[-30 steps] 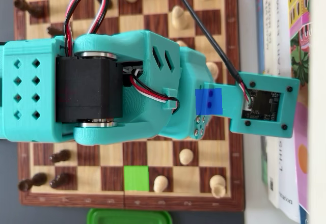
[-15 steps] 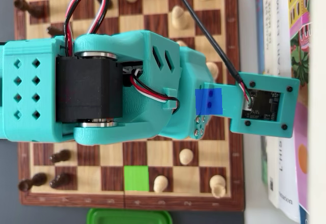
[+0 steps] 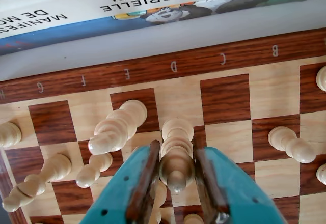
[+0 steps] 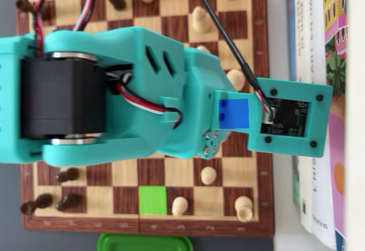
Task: Play chess
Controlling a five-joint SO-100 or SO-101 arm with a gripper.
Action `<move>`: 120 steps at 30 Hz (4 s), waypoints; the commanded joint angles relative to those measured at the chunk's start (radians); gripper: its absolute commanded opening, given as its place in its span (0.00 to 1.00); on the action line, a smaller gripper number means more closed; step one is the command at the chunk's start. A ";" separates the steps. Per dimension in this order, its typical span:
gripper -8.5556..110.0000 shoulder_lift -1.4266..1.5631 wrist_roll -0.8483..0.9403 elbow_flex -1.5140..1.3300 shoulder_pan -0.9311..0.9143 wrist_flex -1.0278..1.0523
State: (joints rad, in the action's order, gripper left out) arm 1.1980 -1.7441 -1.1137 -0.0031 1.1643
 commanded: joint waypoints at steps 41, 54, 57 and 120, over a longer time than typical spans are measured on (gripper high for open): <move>0.12 0.569 0.097 -0.518 -0.356 -0.002; 0.12 0.571 0.130 -0.600 -0.425 -0.006; 0.12 0.565 0.130 -0.591 -0.420 -0.011; 0.12 0.321 0.167 -0.423 -0.416 -0.011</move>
State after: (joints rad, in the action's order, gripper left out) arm 1.5125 -1.5831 -1.5539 -0.4218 1.1643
